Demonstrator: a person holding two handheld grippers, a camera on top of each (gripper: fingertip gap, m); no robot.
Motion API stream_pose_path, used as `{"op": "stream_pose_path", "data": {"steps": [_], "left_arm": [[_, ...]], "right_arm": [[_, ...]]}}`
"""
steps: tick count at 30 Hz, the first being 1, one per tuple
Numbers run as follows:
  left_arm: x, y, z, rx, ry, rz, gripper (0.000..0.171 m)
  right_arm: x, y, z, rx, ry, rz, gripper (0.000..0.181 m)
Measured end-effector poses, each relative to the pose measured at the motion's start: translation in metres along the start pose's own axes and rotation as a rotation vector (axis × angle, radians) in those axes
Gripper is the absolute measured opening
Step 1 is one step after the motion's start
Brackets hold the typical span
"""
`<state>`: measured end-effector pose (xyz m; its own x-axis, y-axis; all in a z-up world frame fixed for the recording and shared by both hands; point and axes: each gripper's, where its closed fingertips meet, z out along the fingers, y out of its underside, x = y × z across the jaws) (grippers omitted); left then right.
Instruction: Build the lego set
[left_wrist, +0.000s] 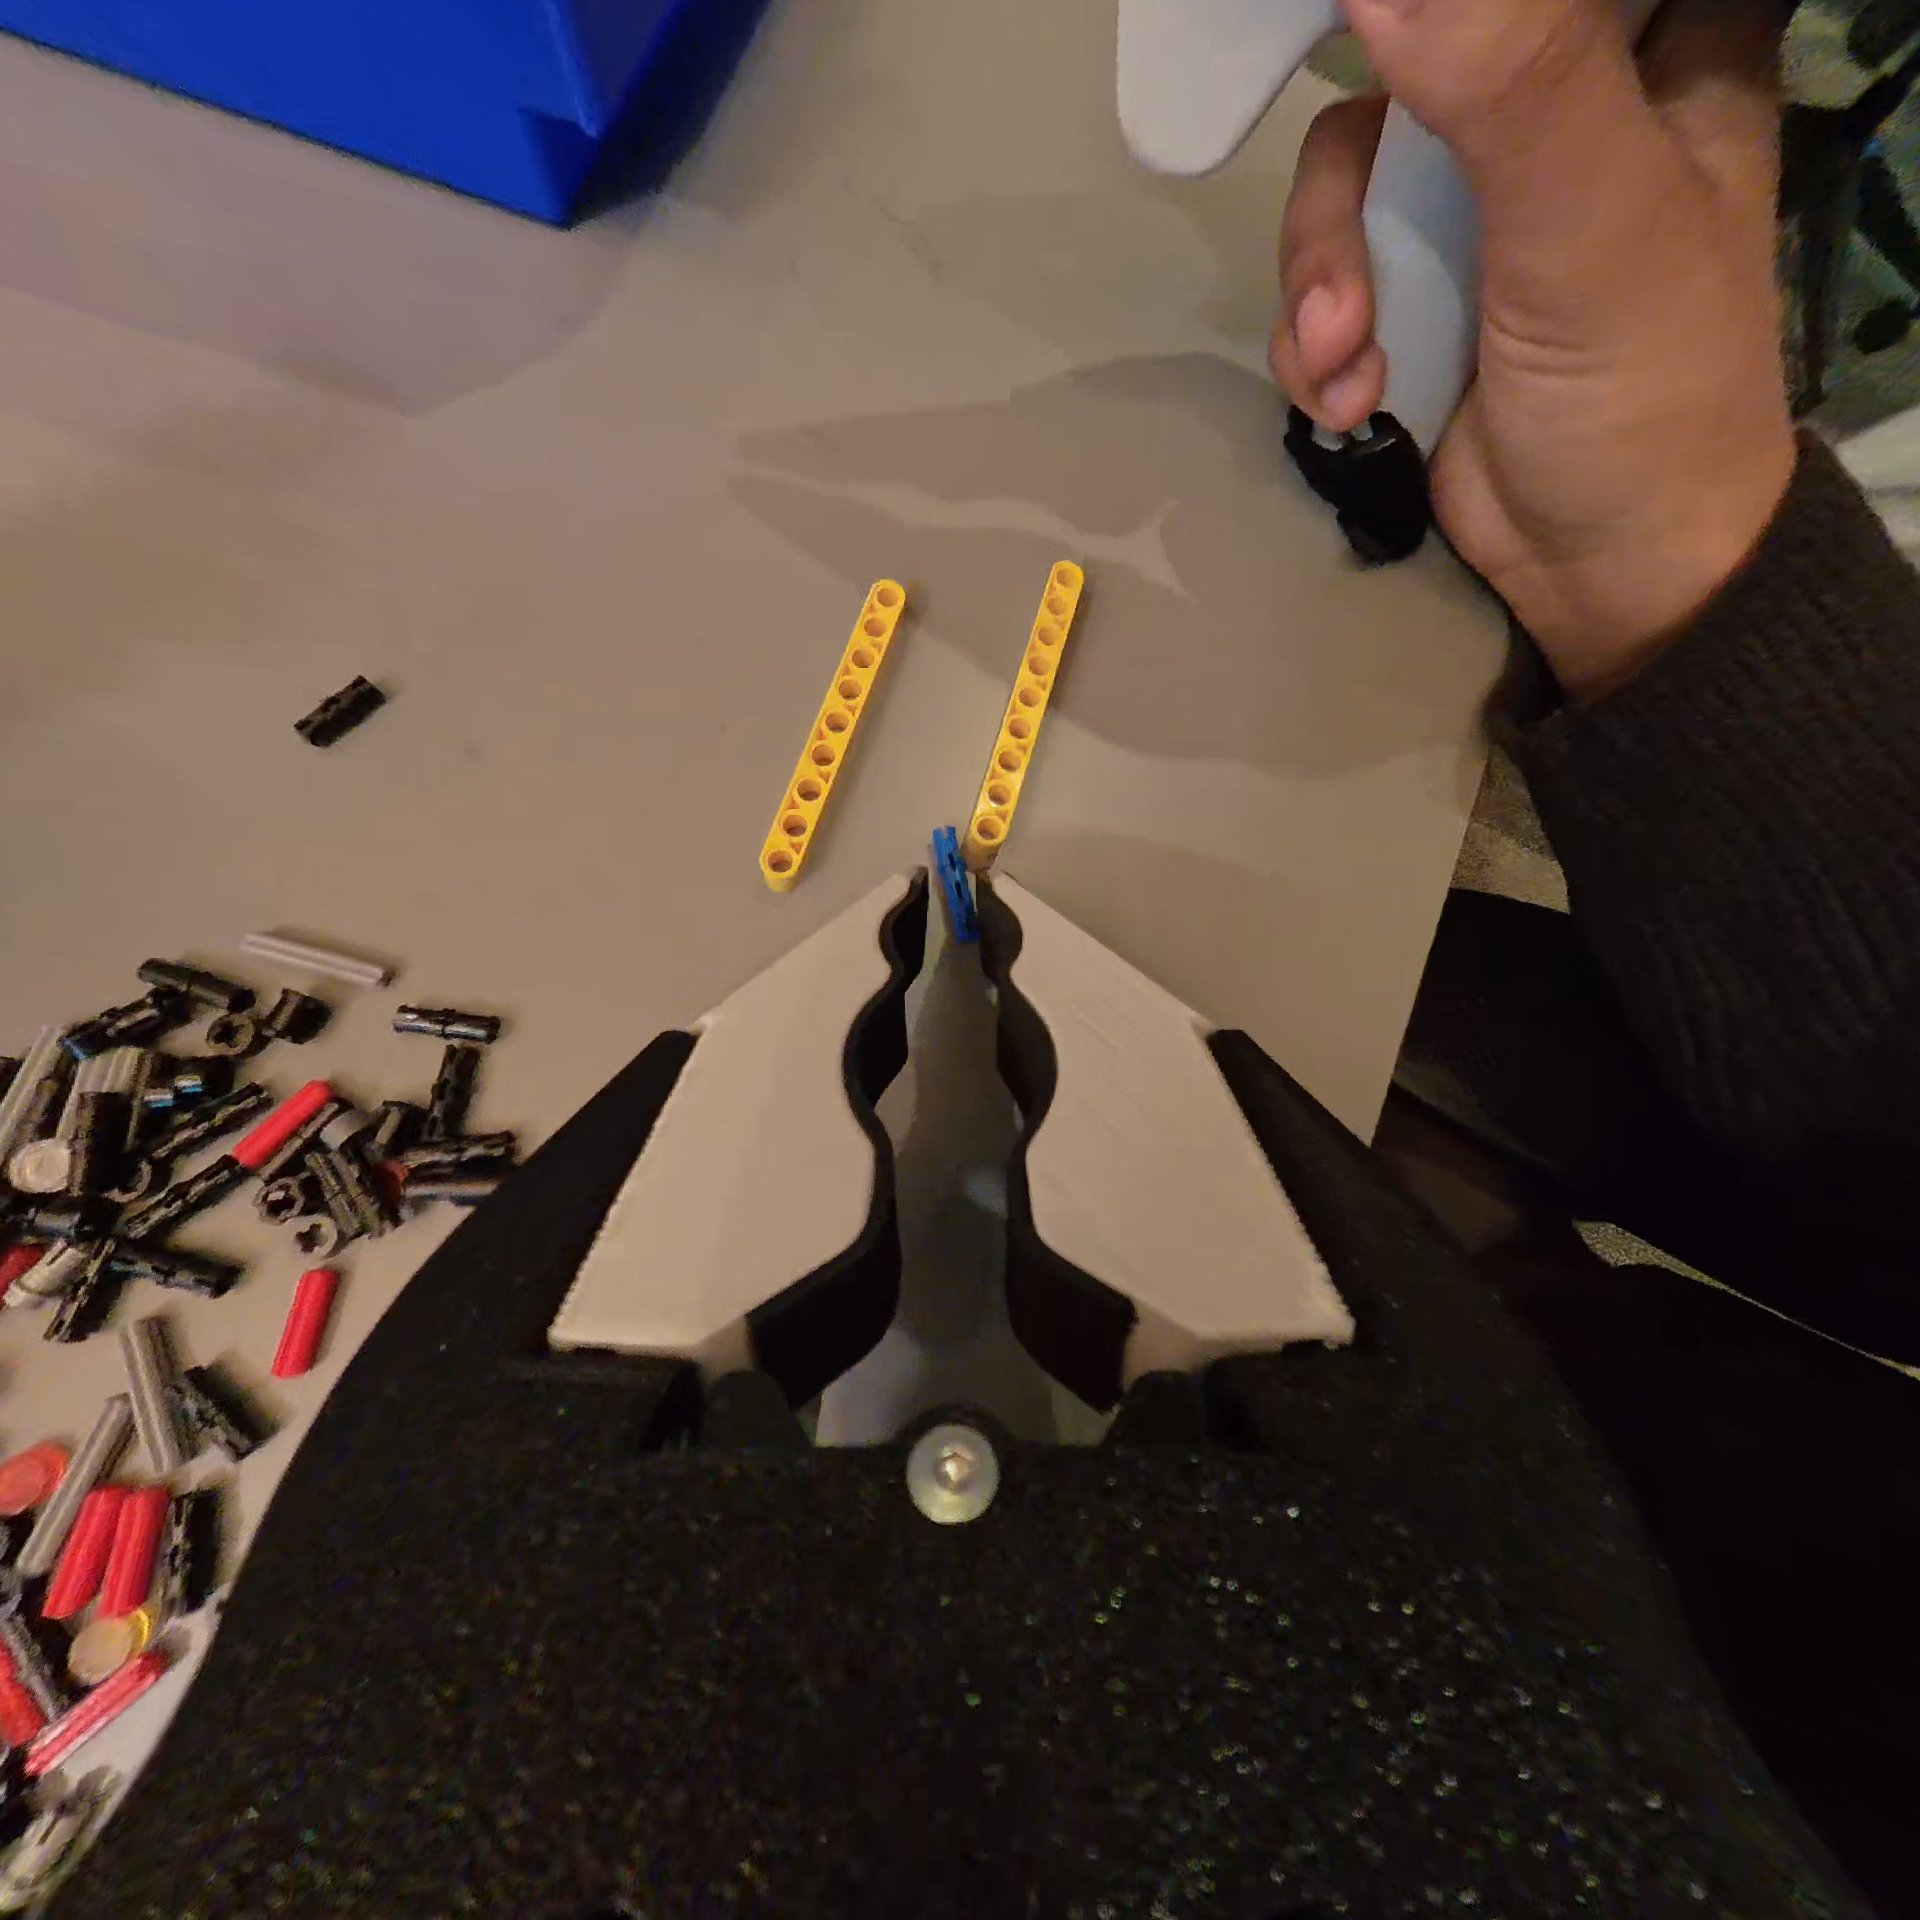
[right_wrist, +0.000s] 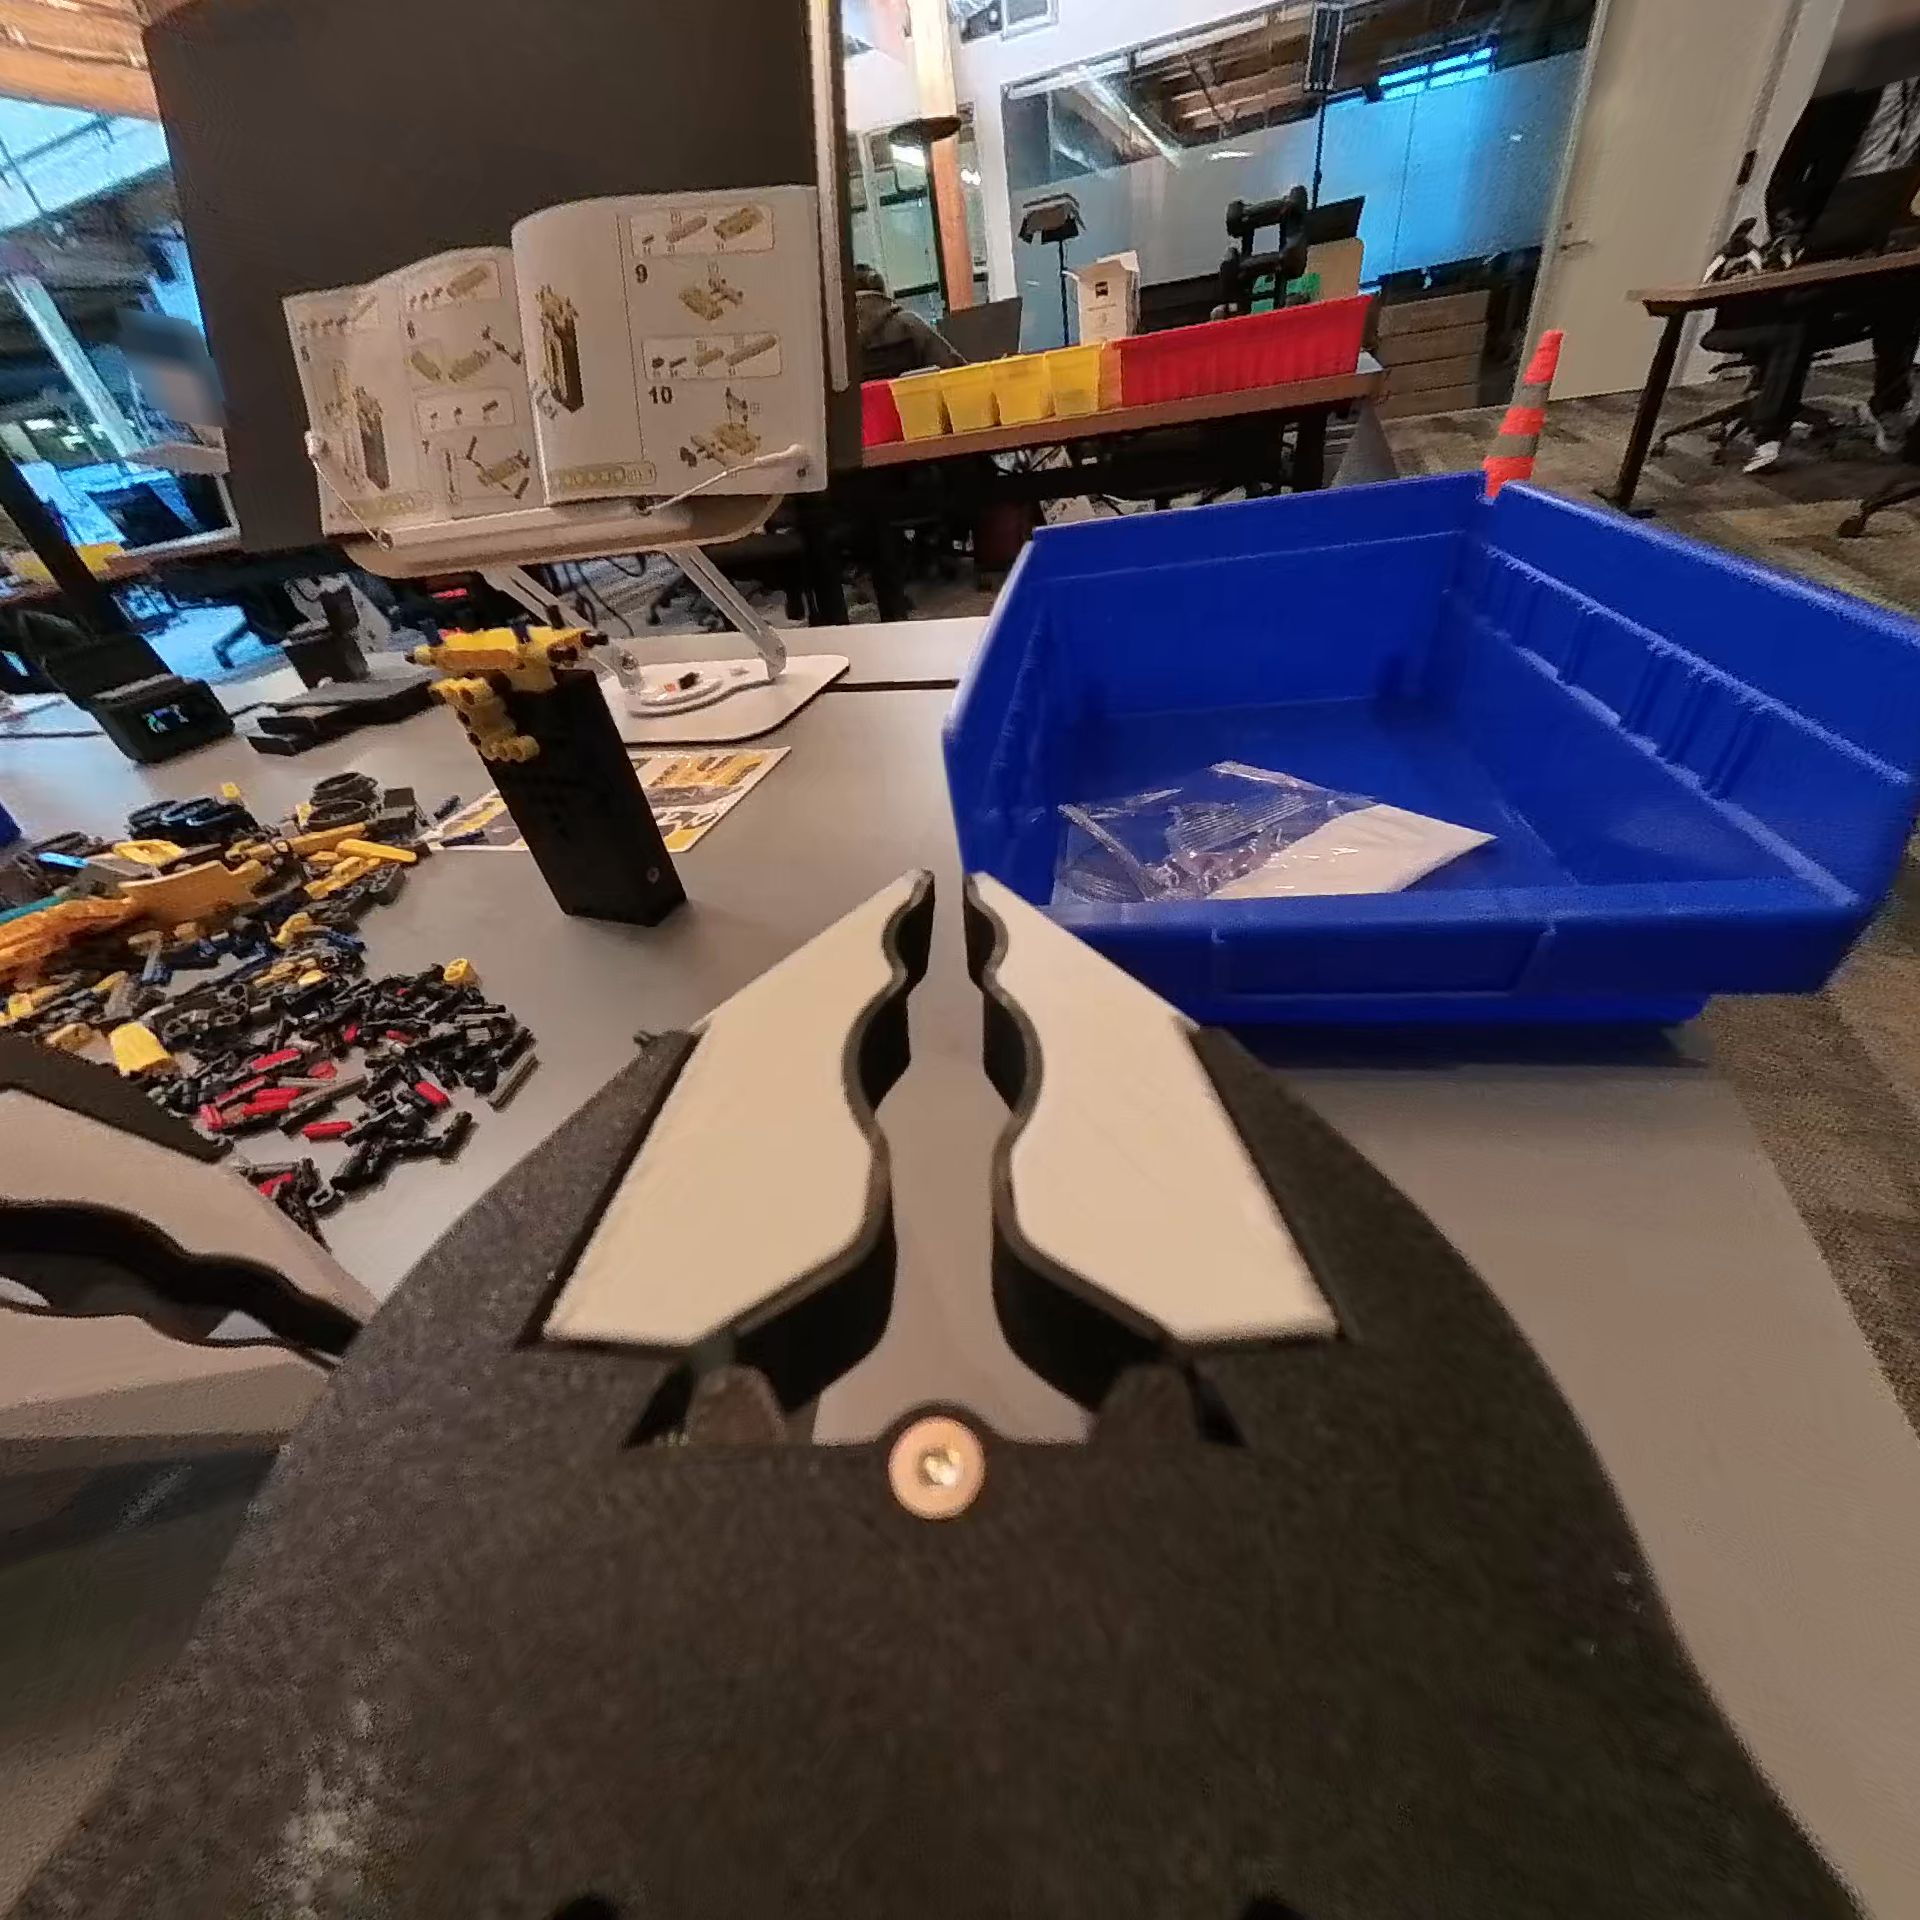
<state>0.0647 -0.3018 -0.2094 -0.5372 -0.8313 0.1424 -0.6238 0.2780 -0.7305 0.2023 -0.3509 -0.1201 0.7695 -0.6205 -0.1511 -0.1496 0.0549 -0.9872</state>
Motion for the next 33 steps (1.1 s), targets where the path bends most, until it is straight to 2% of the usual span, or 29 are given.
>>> {"op": "stream_pose_path", "data": {"steps": [4,6,12,14,17,21,25,33], "left_arm": [[-0.013,0.004,-0.028,0.037,-0.042,-0.015,0.013],[-0.030,0.013,-0.051,0.045,-0.101,-0.033,0.014],[-0.125,0.070,-0.134,0.051,-0.396,-0.209,0.014],[-0.145,0.091,-0.156,0.056,-0.426,-0.312,0.014],[-0.165,0.107,-0.182,0.109,-0.467,-0.396,0.014],[-0.185,0.120,-0.188,0.085,-0.505,-0.440,0.014],[-0.186,0.120,-0.174,0.064,-0.479,-0.455,0.014],[-0.194,0.121,-0.170,0.001,-0.572,-0.421,0.015]], "right_arm": [[0.003,-0.002,-0.002,0.016,-0.010,0.044,0.005],[0.004,-0.002,-0.001,0.014,-0.010,0.047,0.005],[0.000,0.003,0.003,-0.024,0.007,-0.008,0.005],[-0.001,0.006,0.005,-0.043,0.010,-0.018,0.005],[-0.001,0.007,0.006,-0.056,0.012,-0.023,0.006],[0.000,0.008,0.006,-0.059,0.013,-0.018,0.006],[0.000,0.007,0.006,-0.056,0.014,-0.018,0.006],[-0.002,0.006,0.006,-0.049,0.014,-0.034,0.006]]}}
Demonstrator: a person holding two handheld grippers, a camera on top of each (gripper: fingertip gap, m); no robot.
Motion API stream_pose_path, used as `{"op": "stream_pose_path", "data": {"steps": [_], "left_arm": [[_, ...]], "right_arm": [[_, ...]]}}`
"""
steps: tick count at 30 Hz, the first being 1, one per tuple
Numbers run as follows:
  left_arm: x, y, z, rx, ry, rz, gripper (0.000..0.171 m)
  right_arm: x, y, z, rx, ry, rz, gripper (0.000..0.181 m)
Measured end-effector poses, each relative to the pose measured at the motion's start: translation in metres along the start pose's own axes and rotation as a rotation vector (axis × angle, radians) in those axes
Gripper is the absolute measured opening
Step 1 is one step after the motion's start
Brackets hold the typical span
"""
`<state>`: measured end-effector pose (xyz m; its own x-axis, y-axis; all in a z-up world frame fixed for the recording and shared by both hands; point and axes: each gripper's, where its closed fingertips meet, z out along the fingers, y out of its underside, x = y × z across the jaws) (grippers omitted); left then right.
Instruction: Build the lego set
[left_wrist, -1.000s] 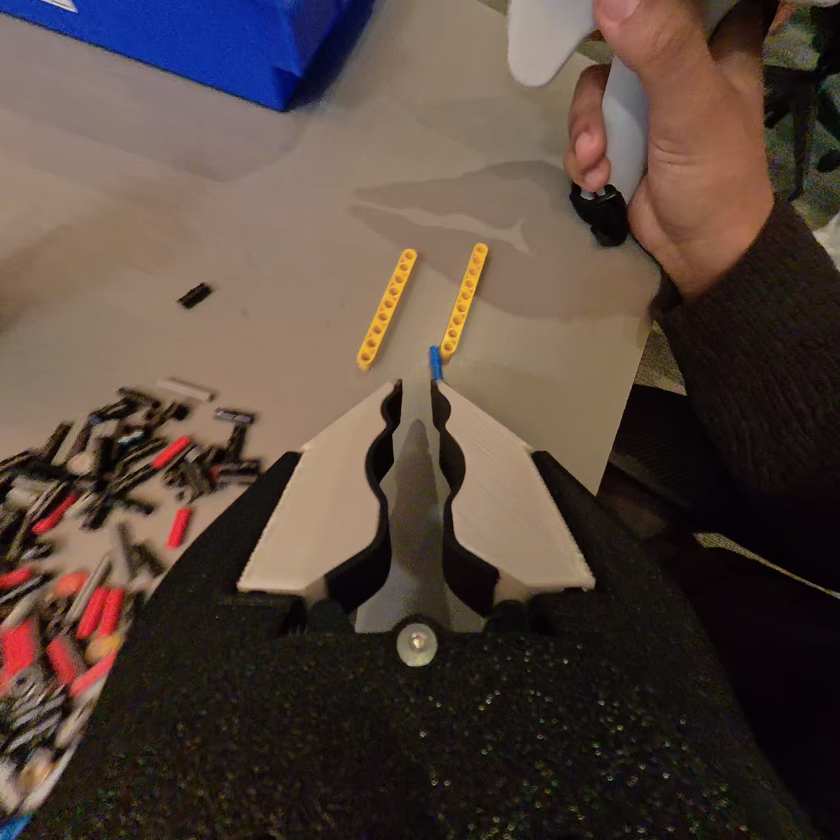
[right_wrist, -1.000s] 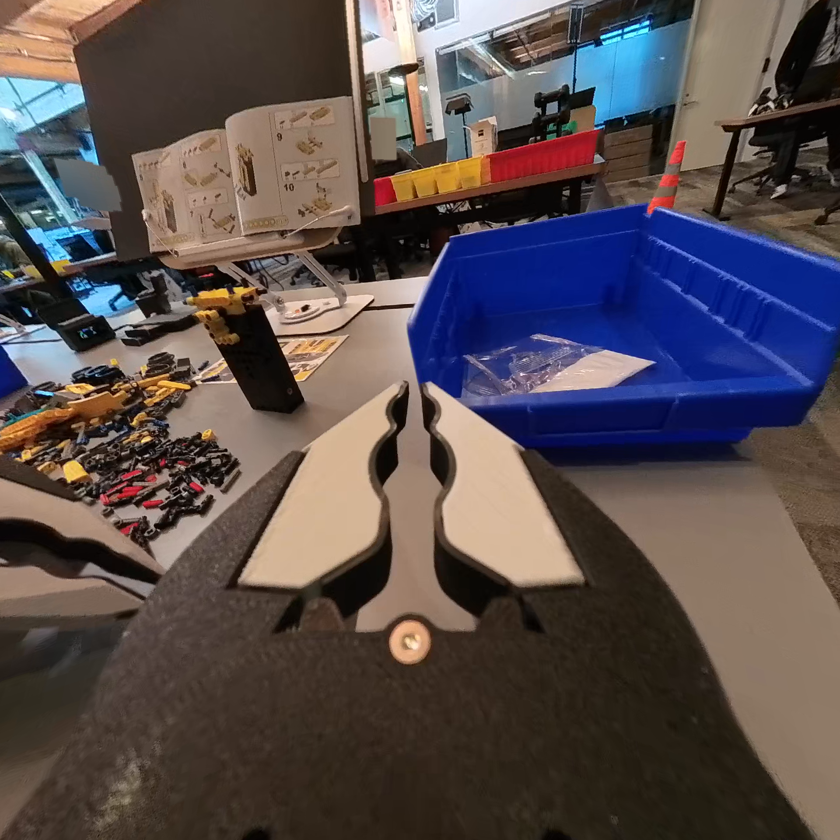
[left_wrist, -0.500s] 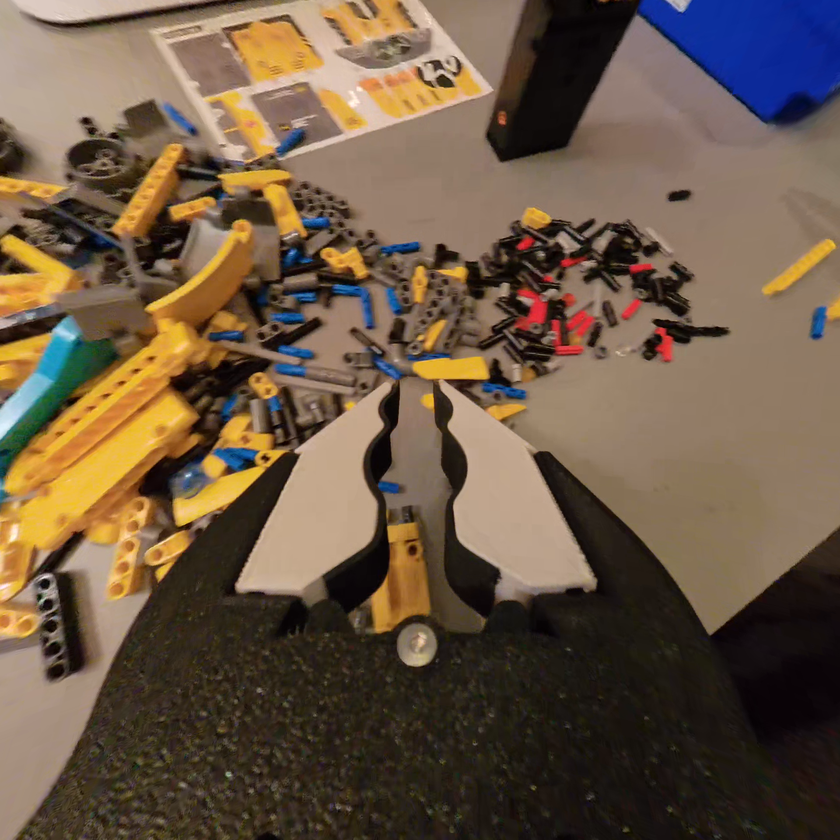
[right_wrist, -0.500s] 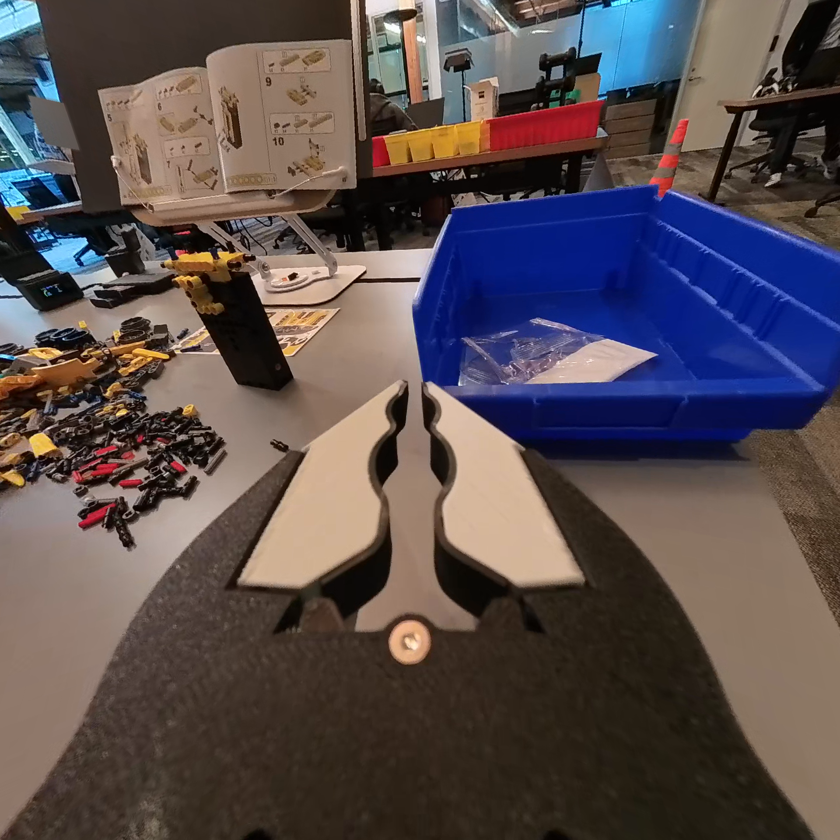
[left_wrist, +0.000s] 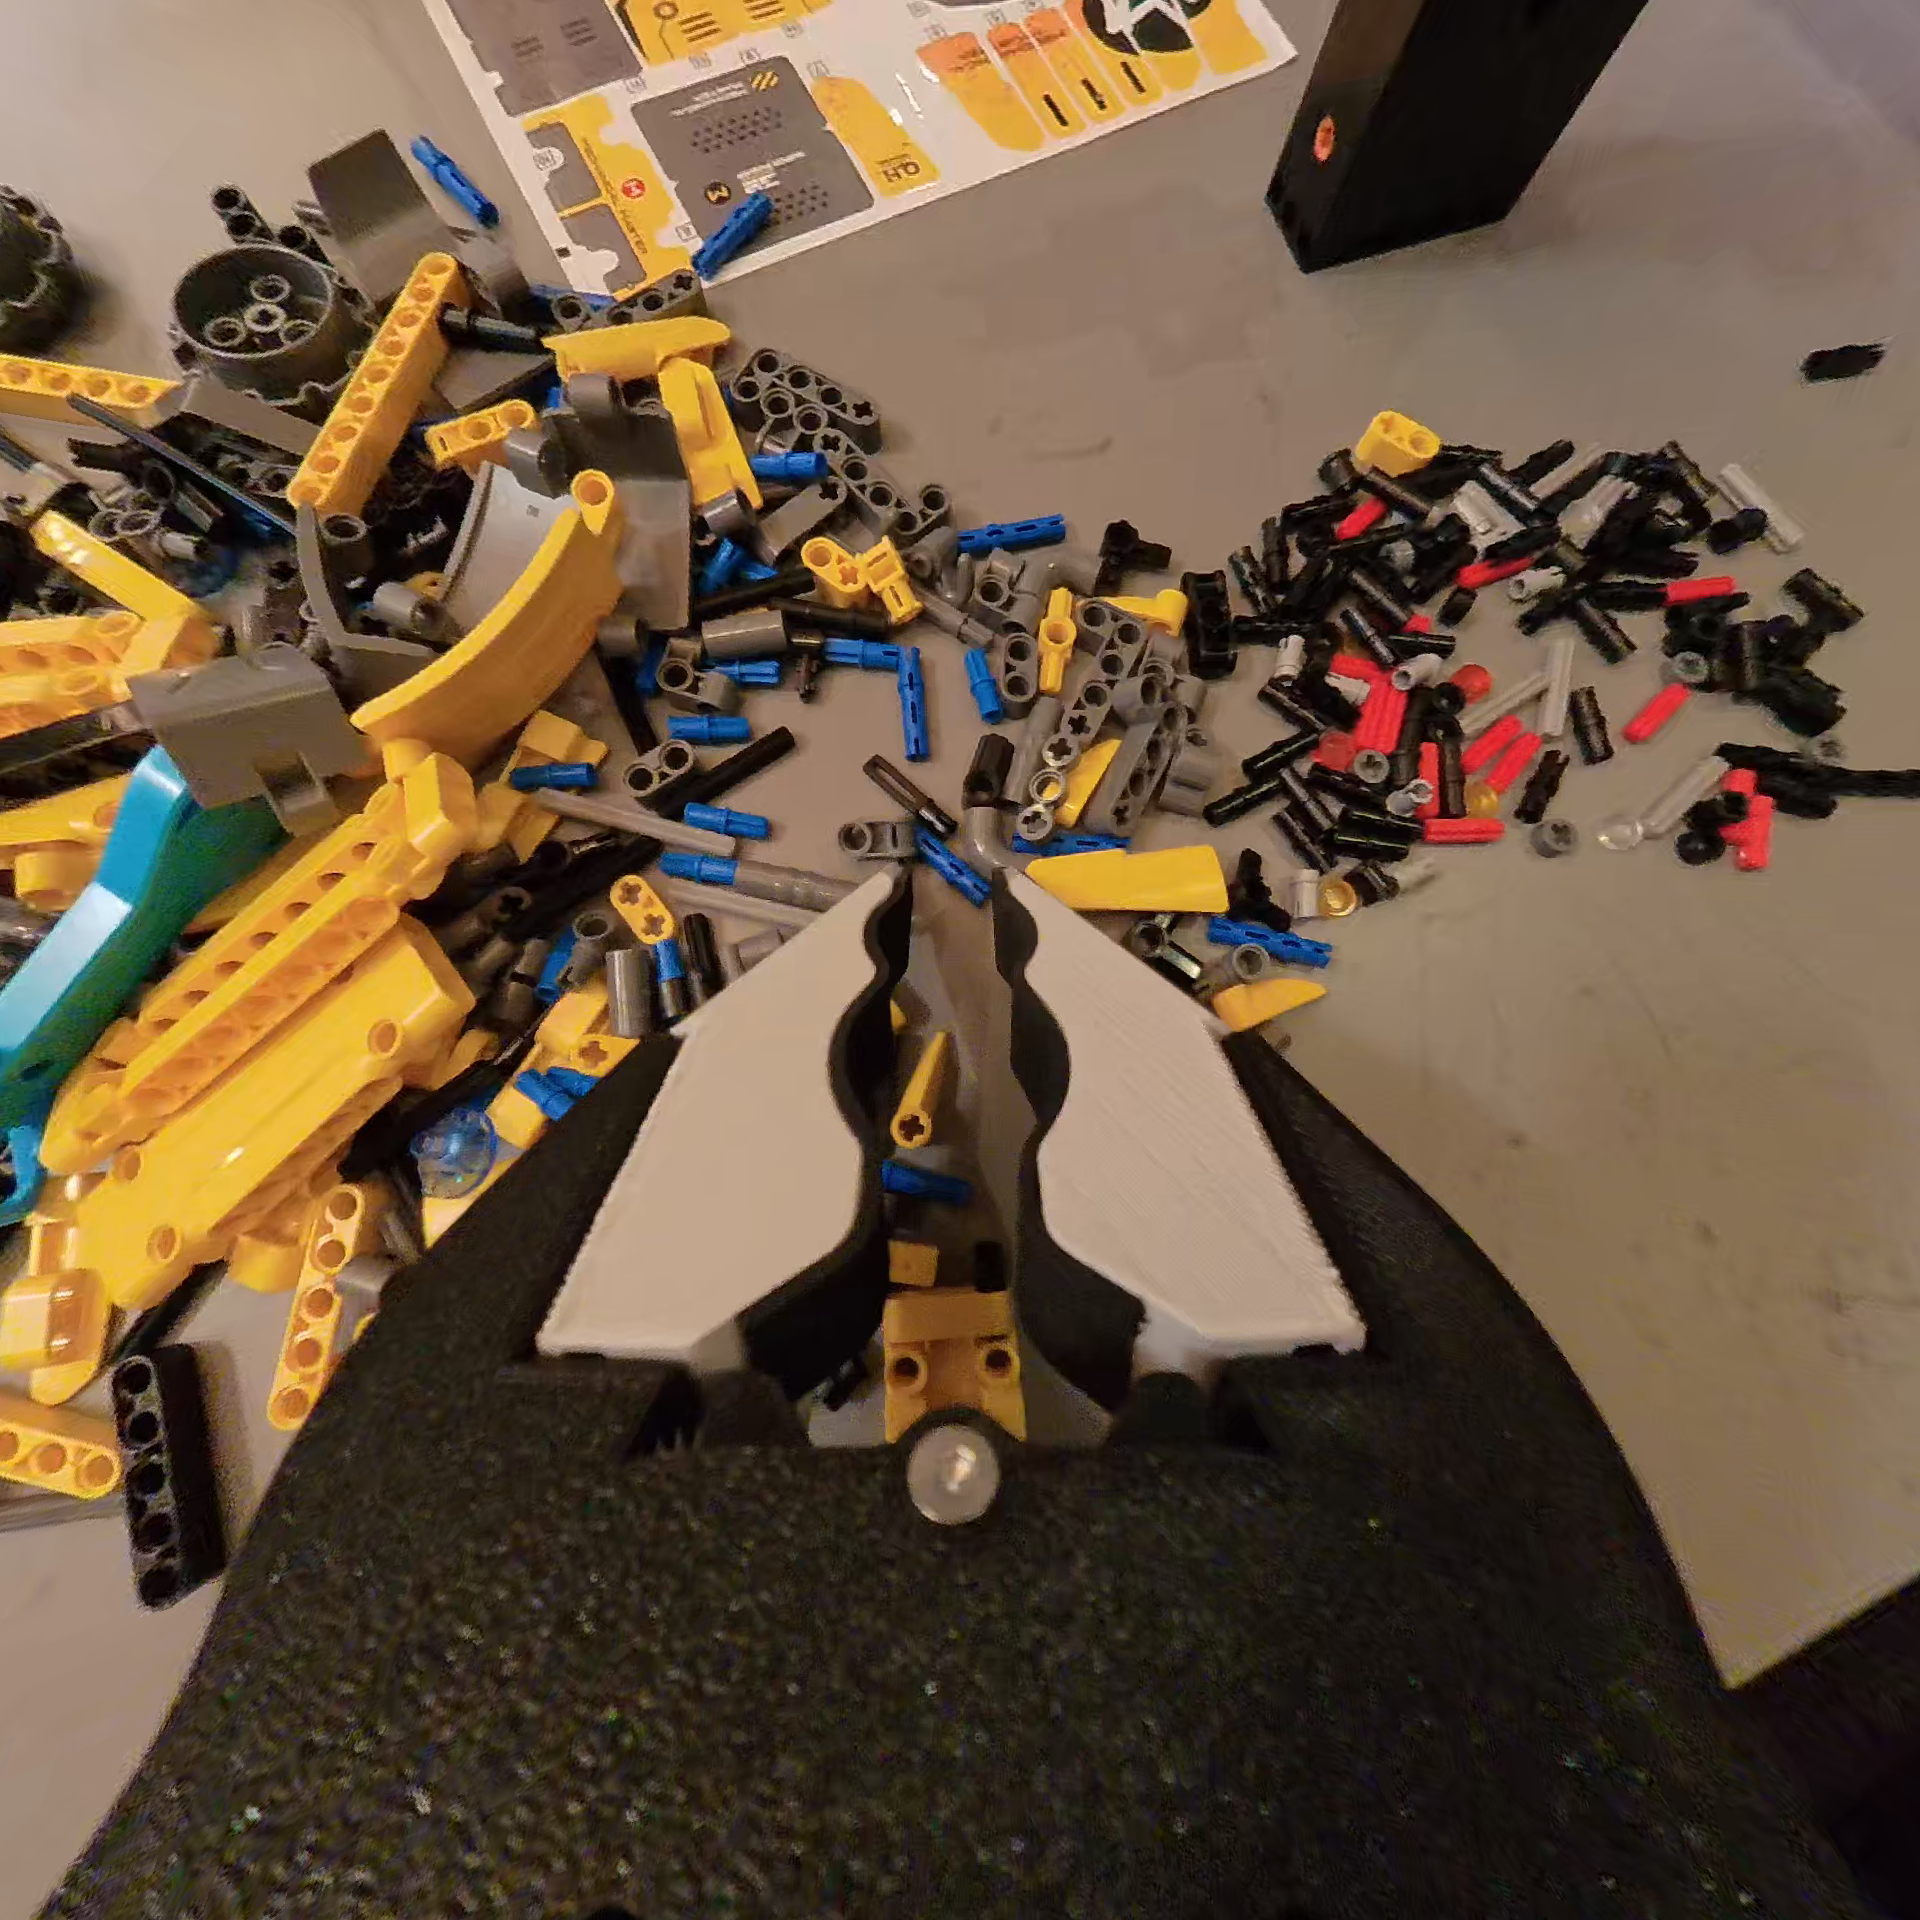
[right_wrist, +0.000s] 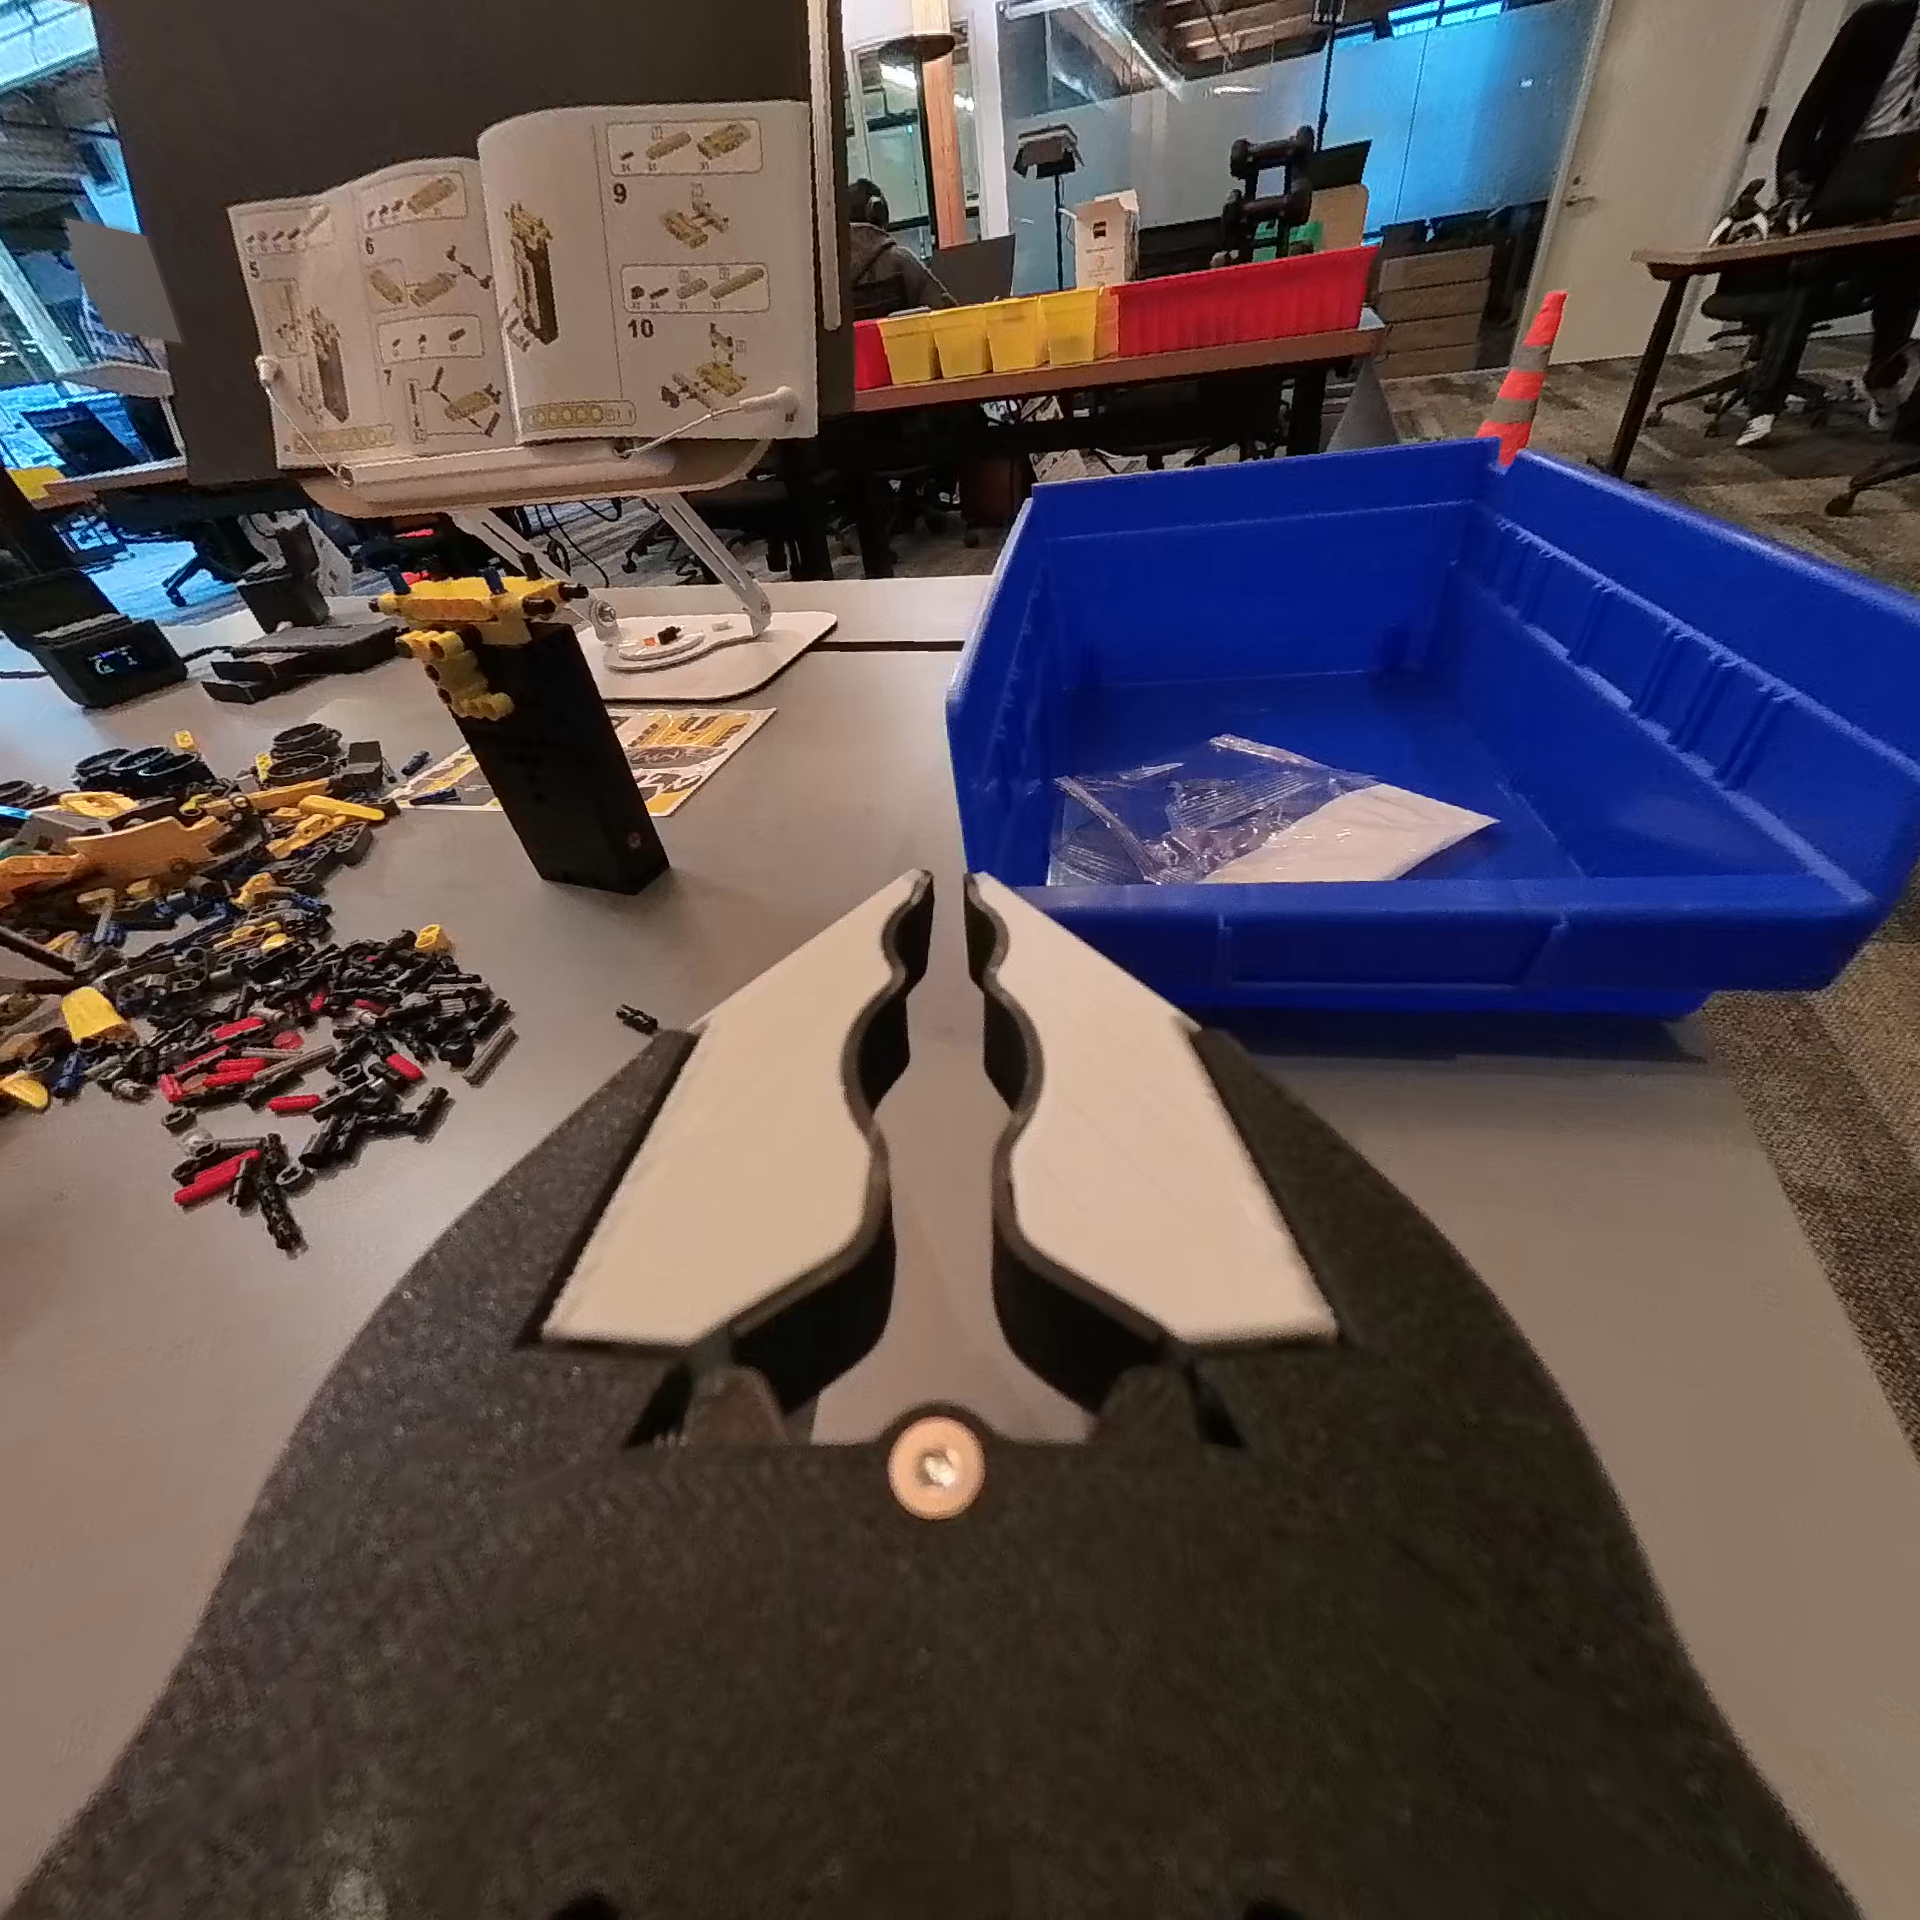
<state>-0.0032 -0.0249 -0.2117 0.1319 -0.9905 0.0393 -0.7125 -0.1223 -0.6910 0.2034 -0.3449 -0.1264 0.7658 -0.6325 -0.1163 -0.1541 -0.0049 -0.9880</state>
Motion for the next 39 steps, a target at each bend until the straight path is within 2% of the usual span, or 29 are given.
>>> {"op": "stream_pose_path", "data": {"steps": [8,11,17,22,30,32,33,39], "left_arm": [[-0.008,0.000,0.002,-0.028,-0.147,0.115,0.015],[-0.009,-0.005,-0.004,0.005,-0.182,0.135,0.015],[0.004,-0.001,-0.005,-0.014,-0.084,0.085,0.015],[-0.001,0.007,0.004,-0.051,-0.105,0.083,0.016],[-0.004,0.004,0.005,-0.035,-0.124,0.111,0.015],[-0.004,0.004,0.006,-0.034,-0.118,0.116,0.013],[-0.005,0.004,0.005,-0.039,-0.128,0.119,0.004],[-0.007,0.003,-0.001,-0.029,-0.133,0.129,0.003]], "right_arm": [[0.000,0.000,0.000,0.002,-0.002,0.003,0.006],[0.000,0.000,0.000,0.001,-0.001,0.000,0.006],[-0.001,0.001,0.001,-0.004,0.000,-0.007,0.006],[-0.002,0.001,0.001,-0.004,0.000,-0.011,0.006],[-0.002,0.001,0.001,-0.006,0.000,-0.014,0.006],[-0.003,0.001,0.001,-0.007,0.001,-0.017,0.006],[-0.003,0.001,0.001,-0.007,0.001,-0.019,0.006],[-0.003,0.001,0.001,-0.006,0.000,-0.017,0.006]]}}
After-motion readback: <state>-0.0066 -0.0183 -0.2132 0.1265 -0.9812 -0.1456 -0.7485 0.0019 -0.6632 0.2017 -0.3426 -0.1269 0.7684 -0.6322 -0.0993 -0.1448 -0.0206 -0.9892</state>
